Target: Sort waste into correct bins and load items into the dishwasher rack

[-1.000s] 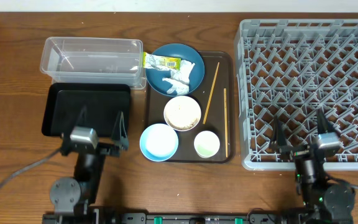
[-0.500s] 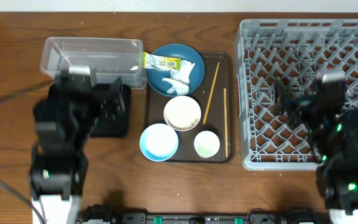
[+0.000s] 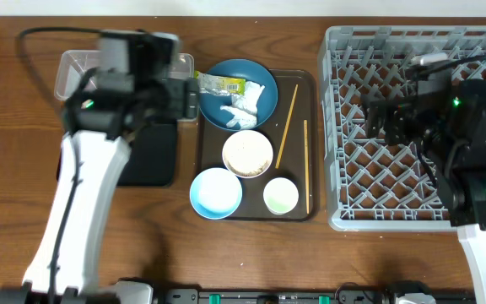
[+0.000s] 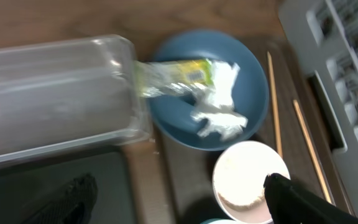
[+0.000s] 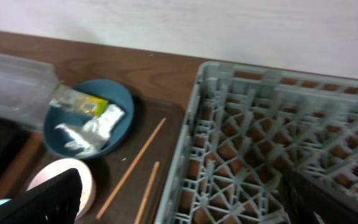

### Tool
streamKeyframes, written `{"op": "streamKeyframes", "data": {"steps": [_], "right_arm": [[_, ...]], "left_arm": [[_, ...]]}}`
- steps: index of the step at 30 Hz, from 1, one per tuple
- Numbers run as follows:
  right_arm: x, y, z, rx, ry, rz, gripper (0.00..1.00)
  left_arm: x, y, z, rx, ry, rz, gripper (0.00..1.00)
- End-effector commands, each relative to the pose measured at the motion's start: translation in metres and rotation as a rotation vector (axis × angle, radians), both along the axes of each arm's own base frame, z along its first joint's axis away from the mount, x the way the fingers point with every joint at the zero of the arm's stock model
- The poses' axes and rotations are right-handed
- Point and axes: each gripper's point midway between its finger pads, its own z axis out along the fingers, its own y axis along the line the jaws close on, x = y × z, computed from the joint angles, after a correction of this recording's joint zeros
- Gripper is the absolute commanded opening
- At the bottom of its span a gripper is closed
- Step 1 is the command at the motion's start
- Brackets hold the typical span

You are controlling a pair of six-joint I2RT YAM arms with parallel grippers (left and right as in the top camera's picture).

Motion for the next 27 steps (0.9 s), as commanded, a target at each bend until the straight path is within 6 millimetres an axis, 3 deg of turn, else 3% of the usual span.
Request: {"op": "streamKeyframes", "data": {"steps": [1, 5, 11, 17, 20, 24, 27], "right_arm": [[-0.003, 0.016, 0.013, 0.034, -0.025, 0.088, 0.99], [-0.007, 0.021, 0.010, 0.049, -0.009, 0.116, 0.99], [-0.008, 0.022, 0.009, 0.050, -0.002, 0.118, 0.99], [-0.011, 0.021, 0.004, 0.048, 0.024, 0.114, 0.99], [-0.013, 0.020, 0.000, 0.045, 0.041, 0.111, 0.99], [-0.014, 0.019, -0.004, 0.041, 0.058, 0.104, 0.99], [-0.014, 0.019, -0.005, 0.041, 0.064, 0.104, 0.99]], "left_arm": [[0.004, -0.027, -0.015, 0.006, 0.042, -0.081, 0.88], [0.001, -0.053, -0.037, -0.017, 0.108, -0.143, 0.88], [-0.007, -0.109, -0.061, -0.150, 0.206, -0.266, 0.88], [-0.007, -0.119, -0.107, 0.013, 0.283, -0.106, 0.88], [-0.011, -0.126, -0.113, 0.031, 0.294, -0.018, 0.87], [-0.016, -0.135, -0.115, 0.031, 0.286, 0.120, 0.74], [-0.021, -0.143, -0.123, 0.061, 0.277, 0.179, 0.74]]}}
